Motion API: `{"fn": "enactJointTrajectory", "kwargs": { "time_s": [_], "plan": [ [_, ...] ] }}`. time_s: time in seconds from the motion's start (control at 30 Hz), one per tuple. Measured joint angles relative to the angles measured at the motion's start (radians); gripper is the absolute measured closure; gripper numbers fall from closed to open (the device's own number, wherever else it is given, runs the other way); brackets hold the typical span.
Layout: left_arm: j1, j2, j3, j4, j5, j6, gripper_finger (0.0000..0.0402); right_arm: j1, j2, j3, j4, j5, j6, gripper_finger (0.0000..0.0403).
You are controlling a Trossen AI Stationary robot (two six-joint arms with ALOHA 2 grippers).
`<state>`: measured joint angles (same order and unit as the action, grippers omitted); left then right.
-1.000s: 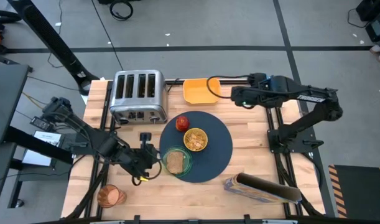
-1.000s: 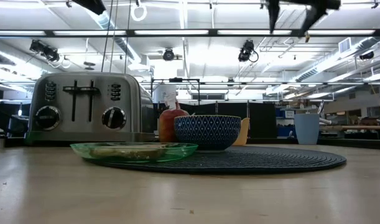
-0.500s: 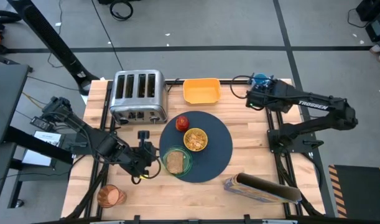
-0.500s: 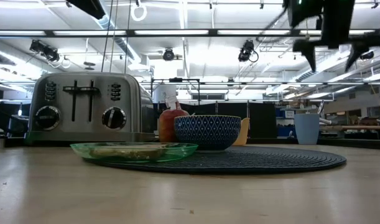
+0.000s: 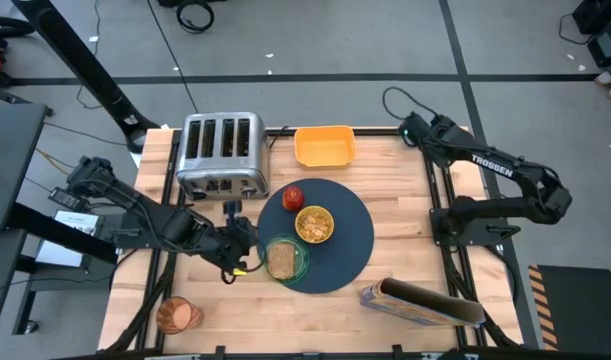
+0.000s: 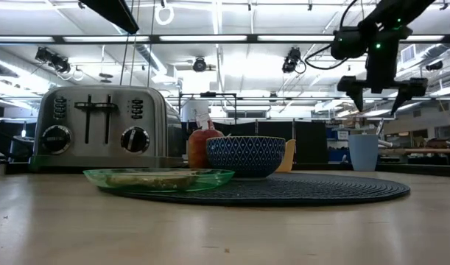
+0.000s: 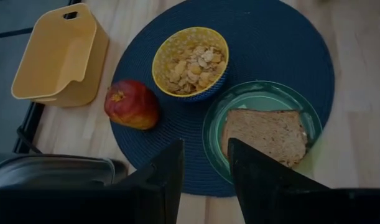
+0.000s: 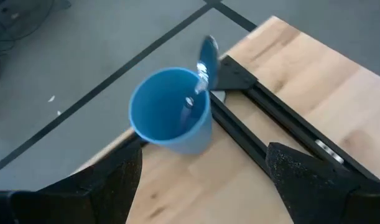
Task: Arrange a breakfast setting
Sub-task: Move the blue cereal box to the right of the yellow bin
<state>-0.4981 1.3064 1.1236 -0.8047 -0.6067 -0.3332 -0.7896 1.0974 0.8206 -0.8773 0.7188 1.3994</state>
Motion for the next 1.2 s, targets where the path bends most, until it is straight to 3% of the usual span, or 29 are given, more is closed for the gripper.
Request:
{"fn": "enactJointTrajectory", "kwargs": {
  "time_s": [0.37, 0.5, 0.73, 0.93, 1.03, 1.2],
  "plan": [
    [0.068, 0.000, 0.000, 0.028, 0.001, 0.004, 0.0269, -0.134, 0.088, 0.000, 0.102, 0.014, -0.014, 0.0139],
    [0.087, 0.000, 0.000, 0.032, 0.002, 0.005, 0.0269, -0.152, 0.129, -0.001, 0.089, 0.043, 0.076, 0.0162],
    [0.092, 0.000, 0.000, 0.032, 0.002, 0.004, 0.0269, -0.165, 0.169, -0.001, 0.078, 0.063, 0.169, 0.0175],
    [0.092, 0.000, 0.000, 0.033, 0.003, -0.018, 0.0269, -0.104, 0.129, -0.001, 0.007, 0.111, 0.203, 0.0176],
    [0.087, 0.000, 0.000, 0.033, 0.002, -0.036, 0.0269, -0.075, 0.079, -0.001, -0.020, 0.126, 0.134, 0.0176],
    [0.083, 0.000, 0.000, 0.054, 0.003, -0.038, 0.0269, 0.027, -0.012, 0.004, -0.053, 0.123, -0.125, 0.0180]
  ]
}}
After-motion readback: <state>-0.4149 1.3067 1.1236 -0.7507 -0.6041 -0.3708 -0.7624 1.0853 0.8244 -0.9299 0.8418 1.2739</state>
